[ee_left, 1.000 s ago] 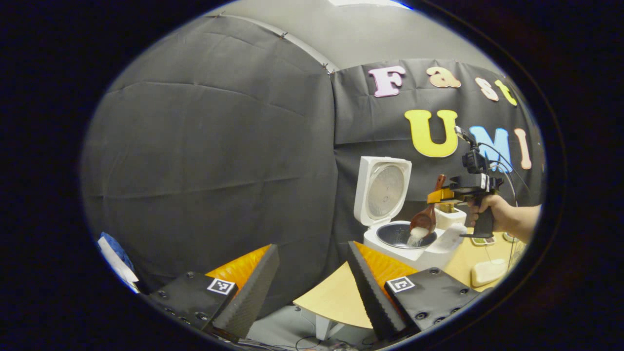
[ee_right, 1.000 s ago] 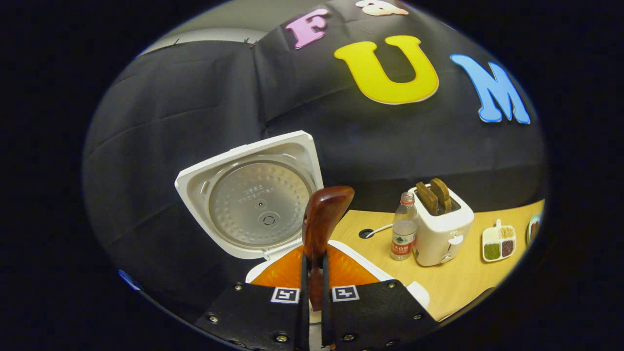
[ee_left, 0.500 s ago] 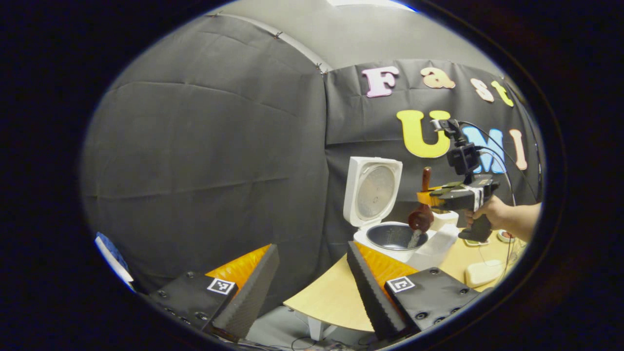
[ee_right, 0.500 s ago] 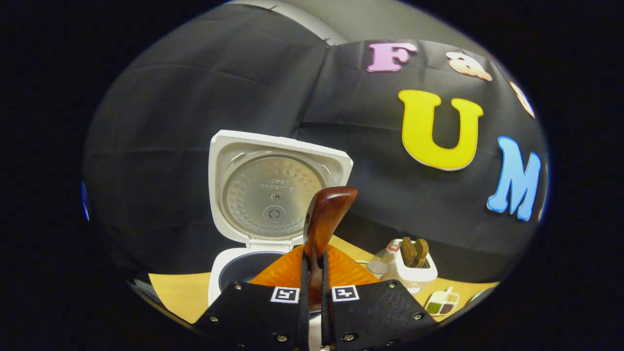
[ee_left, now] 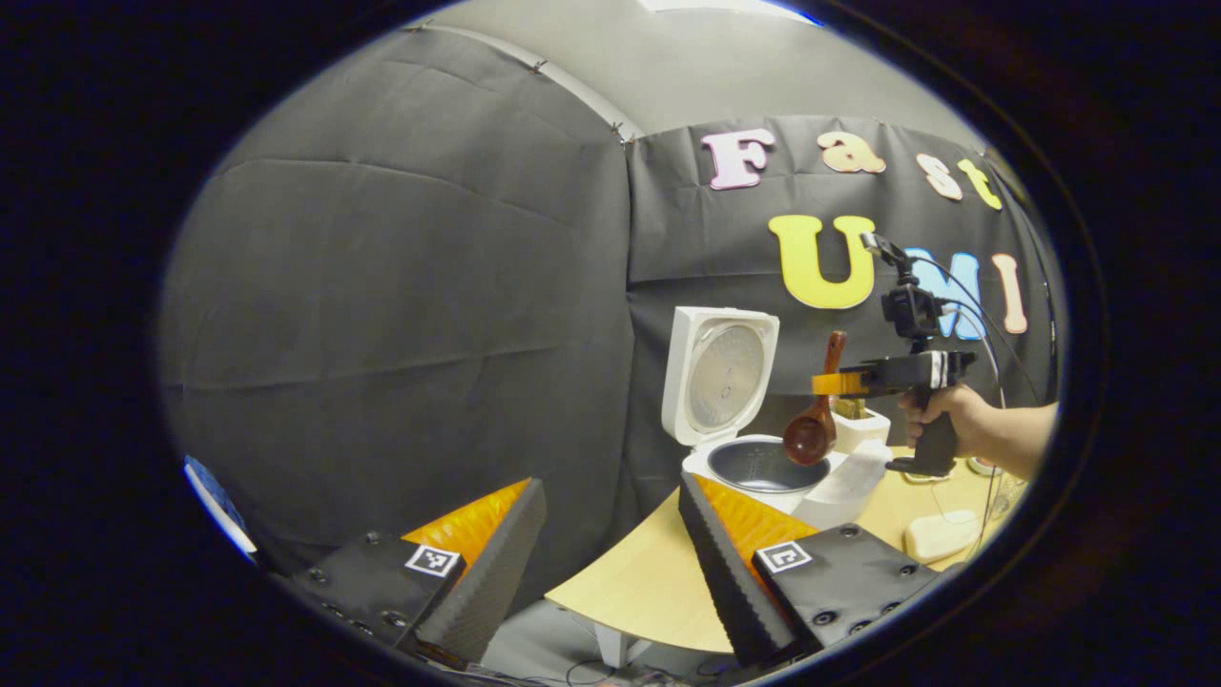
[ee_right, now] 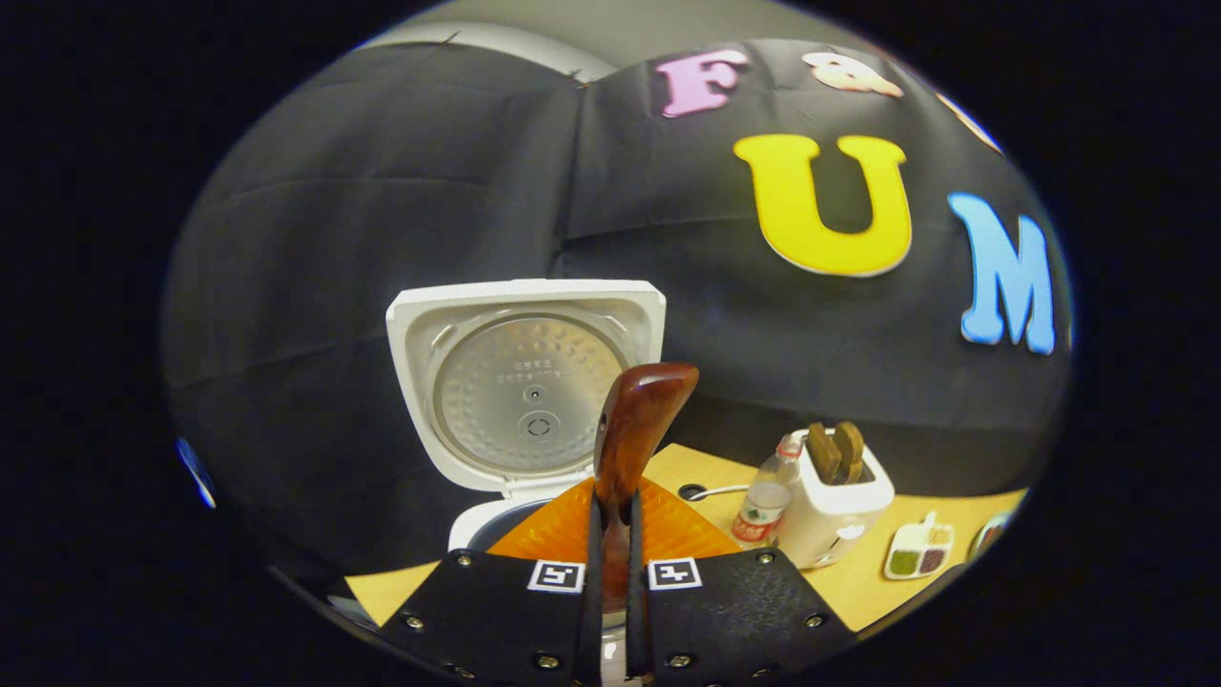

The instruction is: Close the left gripper, press the button to open the rice cooker; take a wooden spoon from the chopstick holder with the right hand, scoop a spoonful of rice and pour it into the rice cooker, then put the wooden spoon back into the chopstick holder.

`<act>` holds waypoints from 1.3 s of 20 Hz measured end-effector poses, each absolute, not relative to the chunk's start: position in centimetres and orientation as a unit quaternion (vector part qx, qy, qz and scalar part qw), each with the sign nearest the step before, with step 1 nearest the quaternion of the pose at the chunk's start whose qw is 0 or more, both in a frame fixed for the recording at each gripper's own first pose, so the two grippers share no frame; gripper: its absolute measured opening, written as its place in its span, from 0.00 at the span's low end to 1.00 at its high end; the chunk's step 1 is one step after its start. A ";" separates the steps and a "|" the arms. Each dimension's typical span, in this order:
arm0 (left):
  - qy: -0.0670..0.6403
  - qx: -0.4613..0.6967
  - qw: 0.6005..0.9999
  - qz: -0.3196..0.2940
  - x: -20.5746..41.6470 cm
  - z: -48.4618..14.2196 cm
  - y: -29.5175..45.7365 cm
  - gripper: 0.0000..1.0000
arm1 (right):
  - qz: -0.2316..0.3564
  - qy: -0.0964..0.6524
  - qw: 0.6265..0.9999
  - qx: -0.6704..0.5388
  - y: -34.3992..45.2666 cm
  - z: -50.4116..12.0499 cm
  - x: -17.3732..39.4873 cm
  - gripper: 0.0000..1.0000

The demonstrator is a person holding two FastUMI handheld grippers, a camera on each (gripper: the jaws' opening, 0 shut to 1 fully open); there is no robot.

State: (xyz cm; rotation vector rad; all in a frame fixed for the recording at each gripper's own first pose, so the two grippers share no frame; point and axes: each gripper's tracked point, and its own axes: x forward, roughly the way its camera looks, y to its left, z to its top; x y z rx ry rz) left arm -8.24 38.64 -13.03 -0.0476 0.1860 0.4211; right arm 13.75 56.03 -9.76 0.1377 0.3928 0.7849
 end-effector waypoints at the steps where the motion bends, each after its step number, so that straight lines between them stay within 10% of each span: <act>1: 0.096 -0.027 0.973 0.210 -8.1 -13.1 38.7 0.97 | 0.370 0.205 0.901 0.100 55.6 -9.6 14.0 0.10; 11: 0.074 -0.036 0.980 0.182 -1.9 -10.0 36.1 0.98 | 0.298 0.262 0.865 0.307 45.2 -5.9 14.8 0.10; 26: 0.028 -0.022 0.998 0.061 5.6 -4.7 20.0 0.99 | 0.203 0.215 0.914 0.277 22.2 -3.2 14.9 0.10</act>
